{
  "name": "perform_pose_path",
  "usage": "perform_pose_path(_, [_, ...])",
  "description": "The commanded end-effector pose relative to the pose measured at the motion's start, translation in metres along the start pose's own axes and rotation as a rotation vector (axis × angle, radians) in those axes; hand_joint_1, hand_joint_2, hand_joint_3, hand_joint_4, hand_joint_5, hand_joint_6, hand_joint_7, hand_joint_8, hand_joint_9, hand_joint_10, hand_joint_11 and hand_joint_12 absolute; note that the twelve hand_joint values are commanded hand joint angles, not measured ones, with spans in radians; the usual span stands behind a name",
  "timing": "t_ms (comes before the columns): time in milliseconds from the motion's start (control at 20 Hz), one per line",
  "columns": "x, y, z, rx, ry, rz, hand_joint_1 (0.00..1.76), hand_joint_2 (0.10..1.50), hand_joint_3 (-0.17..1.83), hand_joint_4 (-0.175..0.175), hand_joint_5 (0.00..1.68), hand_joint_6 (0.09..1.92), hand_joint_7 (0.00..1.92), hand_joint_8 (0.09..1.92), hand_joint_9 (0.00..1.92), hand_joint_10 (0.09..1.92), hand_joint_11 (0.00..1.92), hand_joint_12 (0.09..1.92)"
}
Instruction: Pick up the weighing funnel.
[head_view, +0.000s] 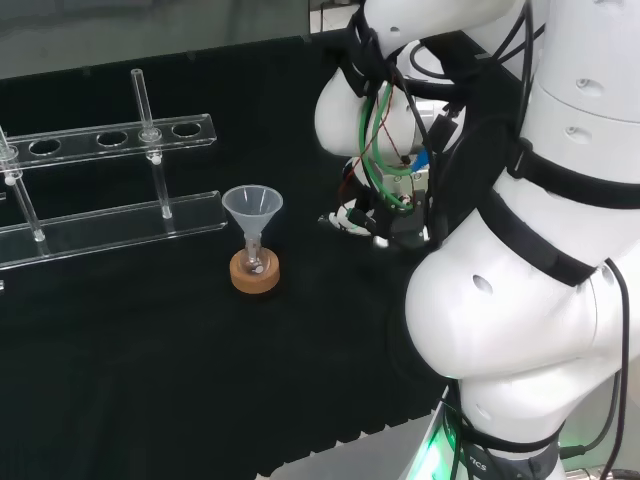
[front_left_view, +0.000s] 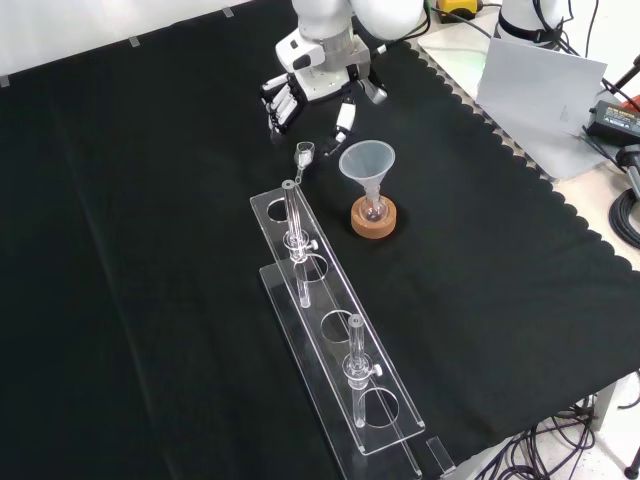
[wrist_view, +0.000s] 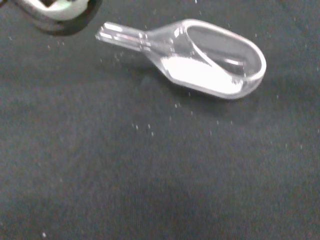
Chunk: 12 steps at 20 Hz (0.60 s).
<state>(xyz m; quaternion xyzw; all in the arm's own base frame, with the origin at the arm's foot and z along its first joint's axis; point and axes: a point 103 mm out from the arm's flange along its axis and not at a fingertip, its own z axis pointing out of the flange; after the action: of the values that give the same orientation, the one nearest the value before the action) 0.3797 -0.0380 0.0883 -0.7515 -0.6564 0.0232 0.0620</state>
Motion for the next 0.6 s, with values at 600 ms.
perform_pose_path(600, [-0.0050,0.0003,0.0158,0.046,-0.035,0.033,0.79,0.60,0.50,0.013,0.66,0.23,0.85,0.53,0.60,0.56,0.01,1.55])
